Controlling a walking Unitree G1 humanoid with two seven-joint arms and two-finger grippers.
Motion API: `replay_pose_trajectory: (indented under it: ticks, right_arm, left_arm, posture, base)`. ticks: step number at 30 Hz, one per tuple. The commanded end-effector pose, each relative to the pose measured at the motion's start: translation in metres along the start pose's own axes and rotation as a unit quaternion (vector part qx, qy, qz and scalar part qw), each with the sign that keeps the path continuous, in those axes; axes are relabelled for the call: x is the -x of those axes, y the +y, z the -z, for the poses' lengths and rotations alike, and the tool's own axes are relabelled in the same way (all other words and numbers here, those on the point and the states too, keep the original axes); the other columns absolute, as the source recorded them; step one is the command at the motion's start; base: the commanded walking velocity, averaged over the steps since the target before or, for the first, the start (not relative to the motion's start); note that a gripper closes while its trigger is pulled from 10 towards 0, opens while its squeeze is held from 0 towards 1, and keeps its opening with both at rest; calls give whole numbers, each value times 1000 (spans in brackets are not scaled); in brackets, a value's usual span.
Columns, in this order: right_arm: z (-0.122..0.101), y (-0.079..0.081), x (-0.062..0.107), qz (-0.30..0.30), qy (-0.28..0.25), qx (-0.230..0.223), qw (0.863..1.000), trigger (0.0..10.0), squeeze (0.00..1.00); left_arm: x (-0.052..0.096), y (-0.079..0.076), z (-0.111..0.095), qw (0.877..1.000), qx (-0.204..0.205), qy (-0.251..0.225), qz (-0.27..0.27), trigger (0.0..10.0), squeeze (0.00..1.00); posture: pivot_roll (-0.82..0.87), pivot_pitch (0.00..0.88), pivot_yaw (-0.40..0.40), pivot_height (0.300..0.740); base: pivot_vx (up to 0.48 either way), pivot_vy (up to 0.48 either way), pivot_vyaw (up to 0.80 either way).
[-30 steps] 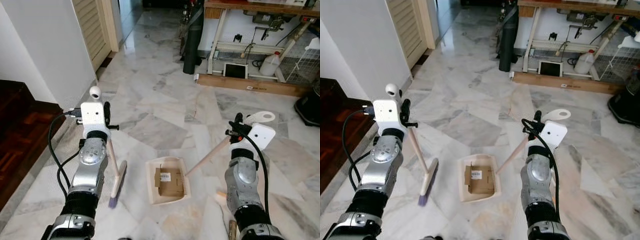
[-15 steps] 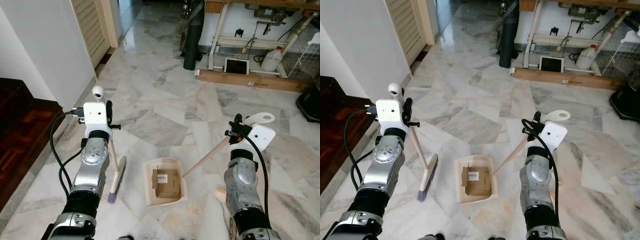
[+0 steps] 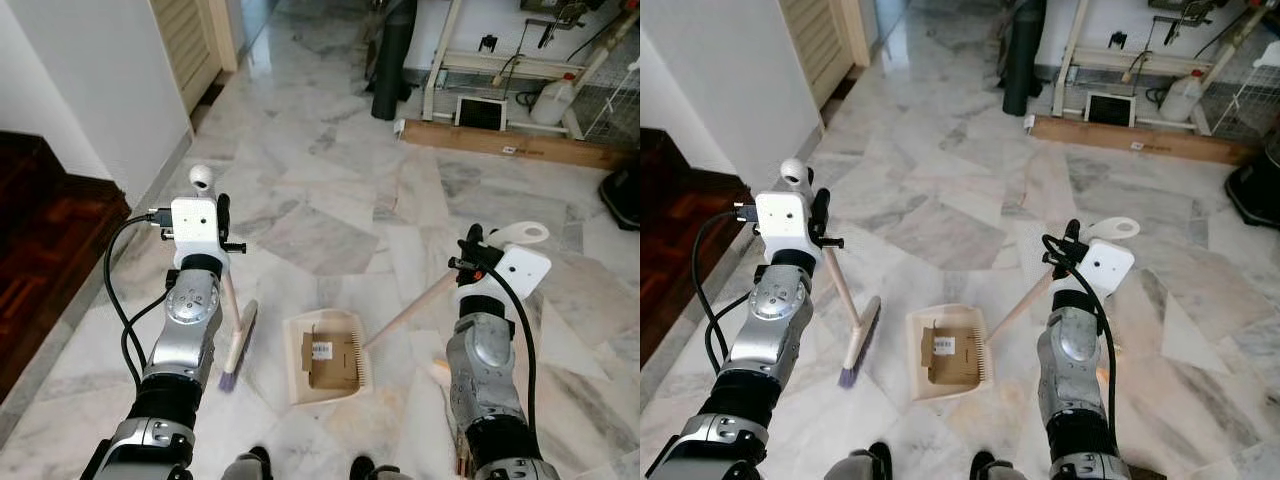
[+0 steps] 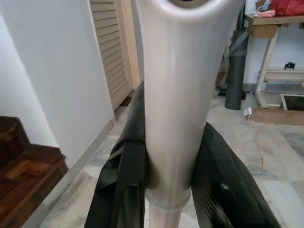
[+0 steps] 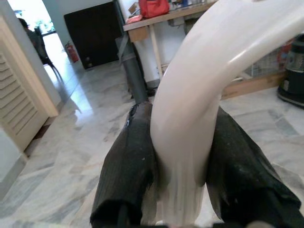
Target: Sweep floor
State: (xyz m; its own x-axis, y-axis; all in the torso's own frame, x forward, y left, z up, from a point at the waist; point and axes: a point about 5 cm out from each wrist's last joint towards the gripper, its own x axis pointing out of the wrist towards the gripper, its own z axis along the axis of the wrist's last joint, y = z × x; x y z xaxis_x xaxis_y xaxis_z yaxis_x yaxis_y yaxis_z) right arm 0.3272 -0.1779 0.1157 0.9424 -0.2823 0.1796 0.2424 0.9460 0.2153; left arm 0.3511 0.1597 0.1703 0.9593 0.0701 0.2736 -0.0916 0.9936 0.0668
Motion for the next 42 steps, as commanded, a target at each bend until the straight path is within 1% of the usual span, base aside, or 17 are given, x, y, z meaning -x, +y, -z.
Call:
replay_pose_trajectory:
  ticks: [1, 30, 35, 42]
  right_arm:
    - [-8, 5, -1, -7, -19, -9, 1000, 10000, 0]
    - [-8, 4, -1, -14, -15, -6, 1000, 10000, 0]
    - [-7, 4, -1, -15, -13, -6, 1000, 10000, 0]
    - [-8, 4, -2, -15, -12, -4, 1000, 10000, 0]
  left_arm:
    - [-2, 2, -10, 1000, -5, -31, 0, 10000, 0]
    - [0, 1, -9, 999, 0, -35, 0, 10000, 0]
    - [0, 1, -9, 999, 0, -34, 1, 10000, 0]
    - [-1, 1, -10, 999, 1, -34, -1, 10000, 0]
  posture:
    - [13, 148, 28, 740]
    - [-2, 95, 16, 740]
    - [-4, 94, 15, 740]
    - [-2, 115, 11, 740]
  base:
    - [-292, 0, 0]
    - [-283, 0, 0]
    - [-294, 0, 0]
    - [-294, 0, 0]
